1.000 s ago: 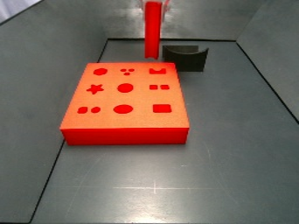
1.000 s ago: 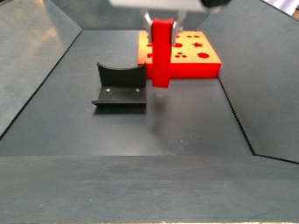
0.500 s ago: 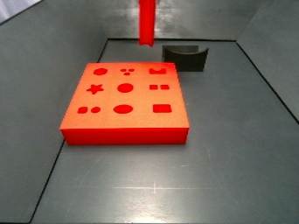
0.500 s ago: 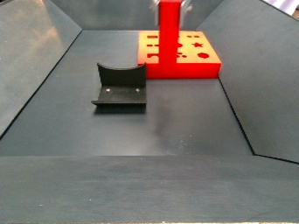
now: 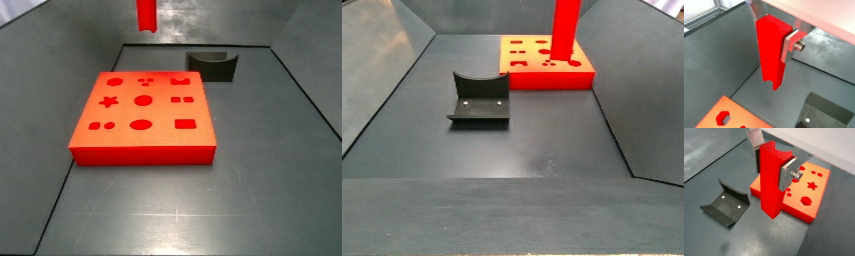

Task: Pick up the arch object. Move up. Rotate the arch object. Move to above the board. Insert the arch object.
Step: Rotate the arch object.

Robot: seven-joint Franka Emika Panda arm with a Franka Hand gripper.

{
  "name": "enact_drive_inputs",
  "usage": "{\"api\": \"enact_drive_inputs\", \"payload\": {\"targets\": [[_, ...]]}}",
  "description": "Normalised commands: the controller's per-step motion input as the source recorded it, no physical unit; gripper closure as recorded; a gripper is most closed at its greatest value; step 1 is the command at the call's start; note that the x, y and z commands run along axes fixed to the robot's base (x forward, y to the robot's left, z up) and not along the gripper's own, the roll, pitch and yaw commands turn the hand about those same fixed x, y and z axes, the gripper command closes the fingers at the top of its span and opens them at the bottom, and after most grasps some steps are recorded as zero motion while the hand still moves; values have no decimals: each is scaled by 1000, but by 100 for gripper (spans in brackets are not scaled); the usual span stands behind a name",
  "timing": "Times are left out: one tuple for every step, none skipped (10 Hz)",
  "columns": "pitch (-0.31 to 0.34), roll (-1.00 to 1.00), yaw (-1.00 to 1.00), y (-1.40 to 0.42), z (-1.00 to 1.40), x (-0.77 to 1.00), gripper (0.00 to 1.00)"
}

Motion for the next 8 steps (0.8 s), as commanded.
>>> {"api": "enact_drive_inputs", "payload": {"targets": [[-5, -28, -1000, 14, -107, 158, 100], [-5, -29, -1000, 15, -98, 153, 100], [-1, -31, -1000, 14, -53, 106, 100], [-1, -32, -1000, 12, -16, 57, 100], [0, -34, -1000, 12, -9, 35, 100], [1, -39, -1000, 11, -10, 29, 100], [1, -45, -1000, 11, -10, 29, 100], [2, -57, -1000, 11, -10, 28, 100]]}}
